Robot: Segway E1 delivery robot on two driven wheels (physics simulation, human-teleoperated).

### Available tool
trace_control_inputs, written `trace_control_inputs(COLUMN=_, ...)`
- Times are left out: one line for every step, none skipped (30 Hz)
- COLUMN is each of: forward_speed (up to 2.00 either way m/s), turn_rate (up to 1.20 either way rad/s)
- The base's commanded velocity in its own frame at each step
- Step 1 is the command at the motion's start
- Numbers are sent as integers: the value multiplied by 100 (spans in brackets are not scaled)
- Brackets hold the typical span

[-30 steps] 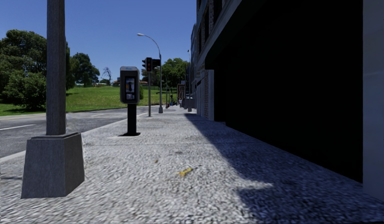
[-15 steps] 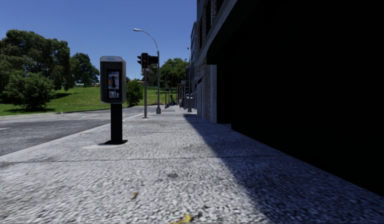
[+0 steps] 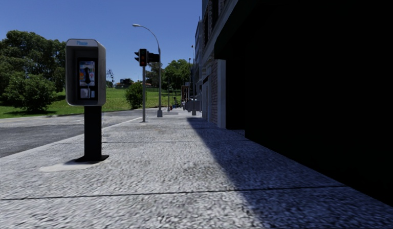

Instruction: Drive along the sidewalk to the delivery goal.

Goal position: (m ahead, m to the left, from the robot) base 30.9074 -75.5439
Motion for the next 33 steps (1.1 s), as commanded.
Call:
trace_control_inputs(forward_speed=200, turn_rate=0)
trace_control_inputs(forward_speed=200, turn_rate=0)
trace_control_inputs(forward_speed=200, turn_rate=0)
trace_control_inputs(forward_speed=200, turn_rate=0)
trace_control_inputs(forward_speed=200, turn_rate=0)
trace_control_inputs(forward_speed=200, turn_rate=0)
trace_control_inputs(forward_speed=200, turn_rate=0)
trace_control_inputs(forward_speed=200, turn_rate=0)
trace_control_inputs(forward_speed=200, turn_rate=0)
trace_control_inputs(forward_speed=200, turn_rate=0)
trace_control_inputs(forward_speed=200, turn_rate=0)
trace_control_inputs(forward_speed=200, turn_rate=0)
trace_control_inputs(forward_speed=200, turn_rate=0)
trace_control_inputs(forward_speed=200, turn_rate=0)
trace_control_inputs(forward_speed=200, turn_rate=0)
trace_control_inputs(forward_speed=200, turn_rate=0)
trace_control_inputs(forward_speed=200, turn_rate=0)
trace_control_inputs(forward_speed=200, turn_rate=0)
trace_control_inputs(forward_speed=200, turn_rate=0)
trace_control_inputs(forward_speed=200, turn_rate=0)
trace_control_inputs(forward_speed=200, turn_rate=0)
trace_control_inputs(forward_speed=200, turn_rate=0)
trace_control_inputs(forward_speed=200, turn_rate=0)
trace_control_inputs(forward_speed=200, turn_rate=0)
trace_control_inputs(forward_speed=200, turn_rate=0)
trace_control_inputs(forward_speed=200, turn_rate=0)
trace_control_inputs(forward_speed=200, turn_rate=0)
trace_control_inputs(forward_speed=200, turn_rate=0)
trace_control_inputs(forward_speed=200, turn_rate=0)
trace_control_inputs(forward_speed=200, turn_rate=0)
trace_control_inputs(forward_speed=200, turn_rate=0)
trace_control_inputs(forward_speed=200, turn_rate=0)
trace_control_inputs(forward_speed=200, turn_rate=0)
